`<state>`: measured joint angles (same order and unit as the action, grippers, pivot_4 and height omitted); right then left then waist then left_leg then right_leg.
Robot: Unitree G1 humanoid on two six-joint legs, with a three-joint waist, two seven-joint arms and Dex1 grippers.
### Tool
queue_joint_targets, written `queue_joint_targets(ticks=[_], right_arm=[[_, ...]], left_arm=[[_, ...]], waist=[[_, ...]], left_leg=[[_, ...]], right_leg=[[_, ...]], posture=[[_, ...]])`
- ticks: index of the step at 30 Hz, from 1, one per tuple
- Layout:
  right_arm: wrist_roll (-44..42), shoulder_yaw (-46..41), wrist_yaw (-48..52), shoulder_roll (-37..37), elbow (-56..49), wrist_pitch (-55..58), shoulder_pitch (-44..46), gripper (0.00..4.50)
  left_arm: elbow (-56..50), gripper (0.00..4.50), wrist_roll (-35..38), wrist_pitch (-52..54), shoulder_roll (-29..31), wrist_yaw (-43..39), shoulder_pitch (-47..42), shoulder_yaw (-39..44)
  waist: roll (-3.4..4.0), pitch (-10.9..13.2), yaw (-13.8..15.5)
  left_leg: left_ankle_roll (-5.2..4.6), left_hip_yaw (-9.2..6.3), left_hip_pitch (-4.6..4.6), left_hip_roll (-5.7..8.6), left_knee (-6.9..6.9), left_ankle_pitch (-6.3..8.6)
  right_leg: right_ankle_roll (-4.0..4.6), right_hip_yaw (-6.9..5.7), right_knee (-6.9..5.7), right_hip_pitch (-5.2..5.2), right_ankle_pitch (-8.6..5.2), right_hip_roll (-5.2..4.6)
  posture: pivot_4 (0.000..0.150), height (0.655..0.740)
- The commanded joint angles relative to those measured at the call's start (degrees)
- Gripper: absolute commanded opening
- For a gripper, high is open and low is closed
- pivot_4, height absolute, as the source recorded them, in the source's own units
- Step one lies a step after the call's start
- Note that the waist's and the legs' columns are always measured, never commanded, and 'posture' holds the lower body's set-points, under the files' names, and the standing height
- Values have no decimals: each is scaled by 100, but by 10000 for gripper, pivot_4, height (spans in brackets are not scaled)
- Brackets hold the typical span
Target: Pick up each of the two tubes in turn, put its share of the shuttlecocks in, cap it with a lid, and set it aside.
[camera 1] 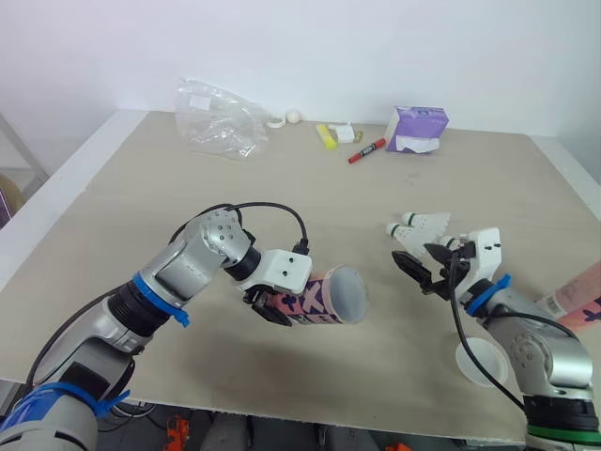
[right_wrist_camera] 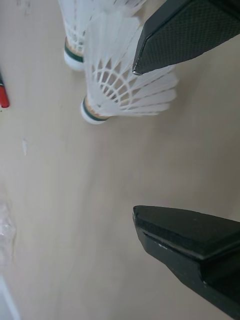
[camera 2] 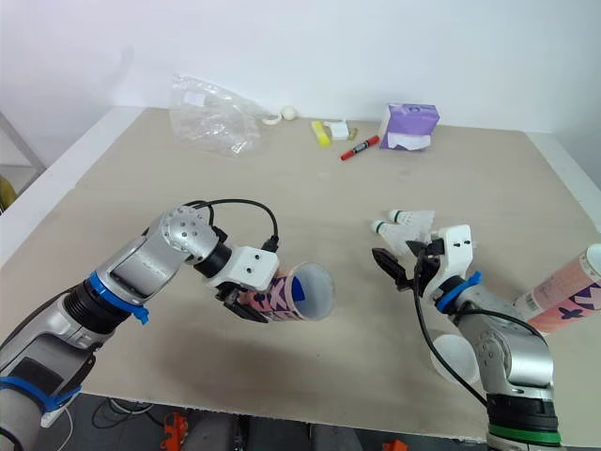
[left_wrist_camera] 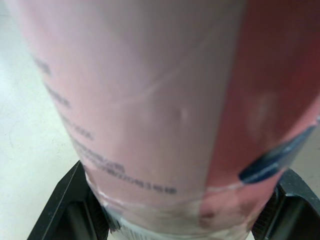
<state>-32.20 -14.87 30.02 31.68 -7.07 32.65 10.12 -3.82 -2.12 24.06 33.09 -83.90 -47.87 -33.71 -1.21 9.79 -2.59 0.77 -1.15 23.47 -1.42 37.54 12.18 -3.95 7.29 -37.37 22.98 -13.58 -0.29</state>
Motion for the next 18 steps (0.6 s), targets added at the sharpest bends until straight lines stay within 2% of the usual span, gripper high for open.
queue_joint_targets(ticks=[1, 18], right_arm=[[5, -8, -5, -68, 160, 33, 277, 45000], [396, 219, -151, -353, 1345, 198, 1387, 45000]], left_arm=[[-58, 28412, -67, 28, -26, 190, 51, 45], [-114, 28412, -74, 99, -54, 315, 150, 56]], waist=[[0, 0, -2], [2, 0, -5]], left_leg=[[0, 0, 0, 0, 0, 0], [0, -1, 5, 3, 0, 0]], right_leg=[[0, 0, 0, 0, 0, 0], [-4, 2, 2, 2, 0, -1]], posture=[[1500, 7400], [1500, 7400]])
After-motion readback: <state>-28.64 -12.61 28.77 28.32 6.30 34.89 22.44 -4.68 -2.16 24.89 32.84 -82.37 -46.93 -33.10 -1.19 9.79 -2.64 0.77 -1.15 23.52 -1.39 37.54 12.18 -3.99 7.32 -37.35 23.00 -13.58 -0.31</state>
